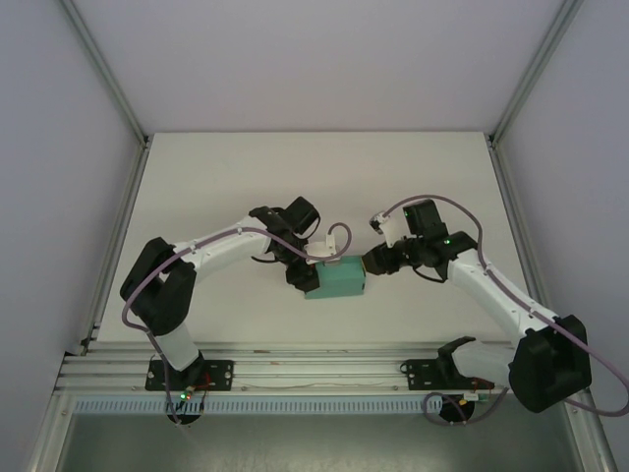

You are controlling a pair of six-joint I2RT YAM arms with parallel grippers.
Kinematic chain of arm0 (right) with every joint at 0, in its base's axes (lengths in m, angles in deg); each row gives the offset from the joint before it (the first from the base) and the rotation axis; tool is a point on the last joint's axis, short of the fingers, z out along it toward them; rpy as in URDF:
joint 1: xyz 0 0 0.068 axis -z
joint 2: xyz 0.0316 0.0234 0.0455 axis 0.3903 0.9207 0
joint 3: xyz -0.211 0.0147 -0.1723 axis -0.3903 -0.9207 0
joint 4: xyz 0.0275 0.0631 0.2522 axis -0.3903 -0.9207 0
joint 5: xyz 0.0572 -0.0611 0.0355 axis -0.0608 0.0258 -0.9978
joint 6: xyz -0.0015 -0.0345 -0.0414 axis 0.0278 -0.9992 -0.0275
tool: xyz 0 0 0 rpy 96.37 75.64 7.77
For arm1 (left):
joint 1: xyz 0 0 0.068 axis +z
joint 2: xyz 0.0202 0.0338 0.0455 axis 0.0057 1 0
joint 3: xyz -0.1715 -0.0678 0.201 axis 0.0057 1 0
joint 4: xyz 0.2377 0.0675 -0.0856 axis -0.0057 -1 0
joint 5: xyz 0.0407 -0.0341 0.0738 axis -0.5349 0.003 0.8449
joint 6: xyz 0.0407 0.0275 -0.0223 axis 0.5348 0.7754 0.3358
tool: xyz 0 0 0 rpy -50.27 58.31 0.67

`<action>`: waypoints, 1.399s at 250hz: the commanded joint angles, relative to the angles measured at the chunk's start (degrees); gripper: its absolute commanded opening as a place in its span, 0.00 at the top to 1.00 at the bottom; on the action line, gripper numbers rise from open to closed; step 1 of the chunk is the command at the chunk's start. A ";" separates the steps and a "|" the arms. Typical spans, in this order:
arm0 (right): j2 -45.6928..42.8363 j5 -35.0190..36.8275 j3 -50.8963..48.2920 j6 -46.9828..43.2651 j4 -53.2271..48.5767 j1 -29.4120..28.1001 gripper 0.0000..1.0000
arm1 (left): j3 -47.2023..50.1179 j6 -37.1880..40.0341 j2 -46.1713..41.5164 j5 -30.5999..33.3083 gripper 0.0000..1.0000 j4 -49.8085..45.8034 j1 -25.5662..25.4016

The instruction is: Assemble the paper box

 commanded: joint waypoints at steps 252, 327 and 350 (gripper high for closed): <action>-10.56 26.77 -20.35 27.78 25.74 -13.86 1.00 | 2.49 -7.08 -1.85 3.46 0.51 6.26 0.20; -15.02 26.53 -24.53 27.27 28.72 -13.88 1.00 | 1.06 -7.29 -1.55 4.07 0.39 5.91 0.17; -16.03 27.31 -23.20 28.67 26.73 -13.96 1.00 | 0.79 -8.12 -2.25 4.80 0.32 6.63 0.21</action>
